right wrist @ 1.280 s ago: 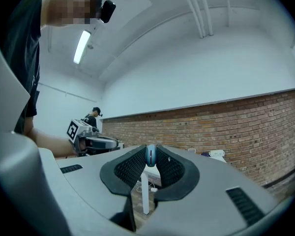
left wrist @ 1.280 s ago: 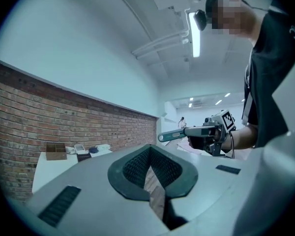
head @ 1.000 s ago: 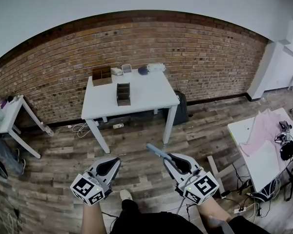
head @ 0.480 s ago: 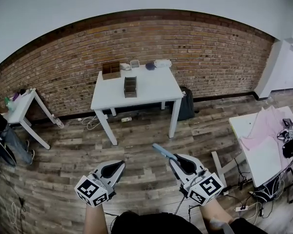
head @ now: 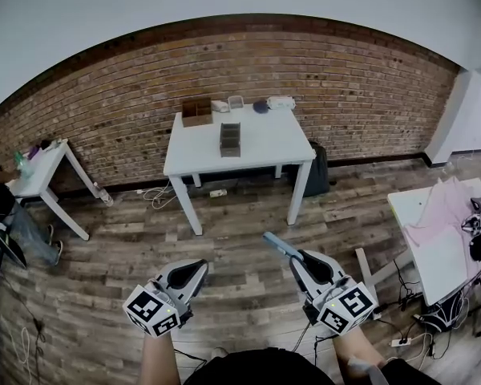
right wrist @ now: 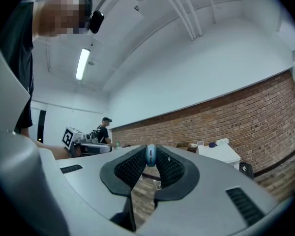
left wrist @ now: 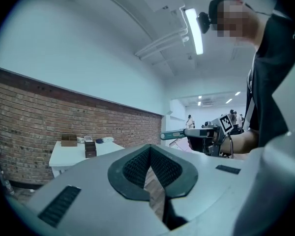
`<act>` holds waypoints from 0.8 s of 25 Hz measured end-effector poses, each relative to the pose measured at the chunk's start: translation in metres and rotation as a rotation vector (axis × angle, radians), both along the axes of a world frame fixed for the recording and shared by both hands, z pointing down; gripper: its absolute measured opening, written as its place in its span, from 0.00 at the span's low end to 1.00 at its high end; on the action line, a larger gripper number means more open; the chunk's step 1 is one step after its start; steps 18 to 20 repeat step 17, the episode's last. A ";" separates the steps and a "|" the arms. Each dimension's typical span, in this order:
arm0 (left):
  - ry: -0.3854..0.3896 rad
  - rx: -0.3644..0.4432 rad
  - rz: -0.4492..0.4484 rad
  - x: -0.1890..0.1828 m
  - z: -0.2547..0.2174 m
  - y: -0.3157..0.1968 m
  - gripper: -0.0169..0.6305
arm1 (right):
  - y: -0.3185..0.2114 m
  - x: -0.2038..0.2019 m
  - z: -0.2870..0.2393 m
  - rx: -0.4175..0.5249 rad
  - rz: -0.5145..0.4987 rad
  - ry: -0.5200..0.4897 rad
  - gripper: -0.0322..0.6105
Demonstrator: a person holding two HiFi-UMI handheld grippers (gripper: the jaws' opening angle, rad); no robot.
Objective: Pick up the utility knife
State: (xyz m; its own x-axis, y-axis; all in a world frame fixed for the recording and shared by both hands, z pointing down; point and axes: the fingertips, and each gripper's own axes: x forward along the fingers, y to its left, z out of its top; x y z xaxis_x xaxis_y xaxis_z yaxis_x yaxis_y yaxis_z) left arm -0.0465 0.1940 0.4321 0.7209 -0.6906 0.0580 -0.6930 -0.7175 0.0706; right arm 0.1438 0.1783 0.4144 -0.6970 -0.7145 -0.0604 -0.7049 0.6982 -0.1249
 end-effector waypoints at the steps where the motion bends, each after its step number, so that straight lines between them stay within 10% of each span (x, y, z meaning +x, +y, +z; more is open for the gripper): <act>1: 0.003 -0.004 0.003 -0.003 0.002 0.001 0.01 | 0.001 -0.003 0.000 0.001 0.001 0.005 0.15; 20: 0.002 -0.002 0.016 -0.041 0.008 0.006 0.01 | 0.013 -0.045 -0.002 0.013 0.017 0.066 0.15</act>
